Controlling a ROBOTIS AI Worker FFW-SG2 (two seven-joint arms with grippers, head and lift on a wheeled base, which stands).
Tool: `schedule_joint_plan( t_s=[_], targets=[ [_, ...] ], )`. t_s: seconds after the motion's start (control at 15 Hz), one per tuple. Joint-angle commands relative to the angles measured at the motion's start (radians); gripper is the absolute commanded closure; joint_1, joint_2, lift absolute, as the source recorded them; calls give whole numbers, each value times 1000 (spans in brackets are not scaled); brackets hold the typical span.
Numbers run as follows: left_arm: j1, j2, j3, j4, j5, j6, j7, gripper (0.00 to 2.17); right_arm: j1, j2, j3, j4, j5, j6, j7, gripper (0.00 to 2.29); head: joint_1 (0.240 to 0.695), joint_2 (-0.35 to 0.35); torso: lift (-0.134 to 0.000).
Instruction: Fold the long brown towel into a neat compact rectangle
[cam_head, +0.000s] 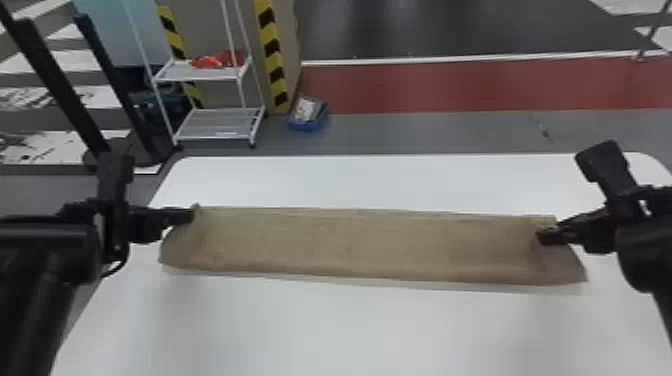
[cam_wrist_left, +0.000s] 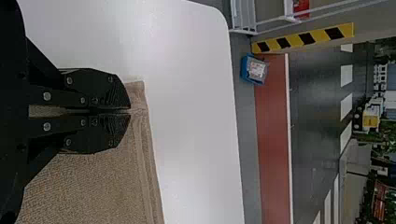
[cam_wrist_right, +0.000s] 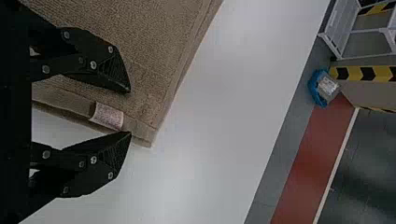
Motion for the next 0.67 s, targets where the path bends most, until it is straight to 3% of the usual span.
schedule_joint_plan(
  t_s=[0.0,0.07,0.27,0.6],
  targets=[
    [0,3,3,0,0,-7,0,1085,-3,-4,-7,-6,-4,-3,0,859,695,109,-124],
    [0,3,5,0,0,-7,0,1085,-4,-4,-2,-6,-4,0,1,883,695,108,-124],
    [0,3,3,2,0,-19,0,1085,-6,-5,5,-6,10,9,4,461,695,109,-124],
    [0,2,1,2,0,-22,-2,1085,-6,-5,12,0,11,9,3,373,695,105,-124]
  ],
)
